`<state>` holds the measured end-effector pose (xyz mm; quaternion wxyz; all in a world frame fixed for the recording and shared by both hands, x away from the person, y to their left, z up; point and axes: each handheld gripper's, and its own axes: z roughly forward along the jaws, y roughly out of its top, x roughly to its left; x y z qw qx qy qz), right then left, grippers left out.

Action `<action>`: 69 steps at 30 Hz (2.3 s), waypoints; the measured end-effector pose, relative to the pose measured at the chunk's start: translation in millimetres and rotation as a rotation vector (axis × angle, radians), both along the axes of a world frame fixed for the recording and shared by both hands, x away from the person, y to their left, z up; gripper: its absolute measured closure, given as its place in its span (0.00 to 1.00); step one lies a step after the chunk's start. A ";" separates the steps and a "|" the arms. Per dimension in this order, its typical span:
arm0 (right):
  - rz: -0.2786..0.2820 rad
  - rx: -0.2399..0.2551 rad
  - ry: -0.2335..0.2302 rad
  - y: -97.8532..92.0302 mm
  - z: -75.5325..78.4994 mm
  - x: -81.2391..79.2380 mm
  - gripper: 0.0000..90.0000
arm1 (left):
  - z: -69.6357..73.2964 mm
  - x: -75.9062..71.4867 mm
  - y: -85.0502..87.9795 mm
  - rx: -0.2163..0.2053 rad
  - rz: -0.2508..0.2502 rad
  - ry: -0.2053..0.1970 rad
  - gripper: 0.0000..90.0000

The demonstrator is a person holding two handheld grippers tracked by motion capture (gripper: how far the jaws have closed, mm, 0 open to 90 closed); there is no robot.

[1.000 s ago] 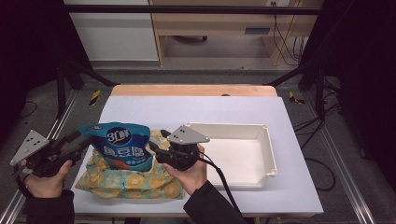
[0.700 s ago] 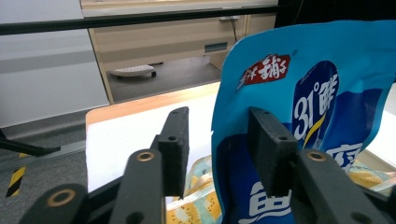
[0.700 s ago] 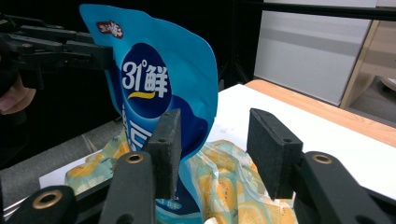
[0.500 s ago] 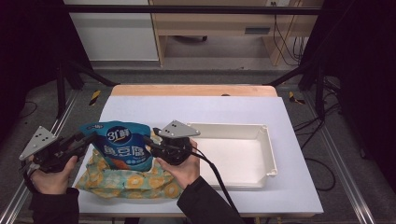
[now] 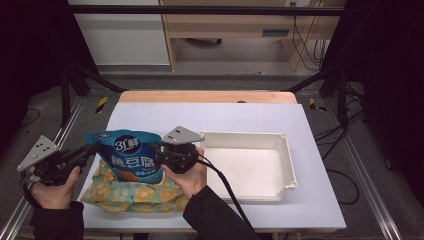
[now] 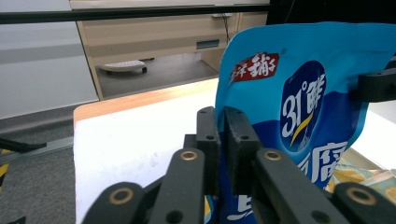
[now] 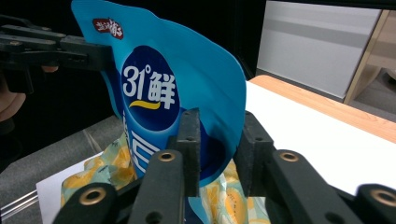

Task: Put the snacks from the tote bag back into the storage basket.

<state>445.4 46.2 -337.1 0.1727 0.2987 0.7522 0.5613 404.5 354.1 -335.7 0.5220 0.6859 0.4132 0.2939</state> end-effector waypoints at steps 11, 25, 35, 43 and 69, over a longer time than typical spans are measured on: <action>-0.013 -0.010 0.014 0.7 2.2 2.4 0.97 | 0.8 -2.6 -2.3 0.012 0.016 0.002 1.00; -0.018 -0.025 0.012 3.3 4.0 1.4 1.00 | 1.9 -5.3 -3.6 0.020 0.029 0.000 1.00; -0.013 -0.026 -0.008 4.5 10.1 -0.9 1.00 | 5.6 -8.8 -1.6 0.001 0.030 -0.013 1.00; -0.007 -0.020 -0.022 3.6 15.9 -3.7 1.00 | 12.0 -13.5 -2.1 -0.005 0.032 -0.029 1.00; -0.001 -0.021 -0.074 -1.0 43.8 -10.5 1.00 | 40.1 -22.7 -6.4 0.004 0.031 -0.066 1.00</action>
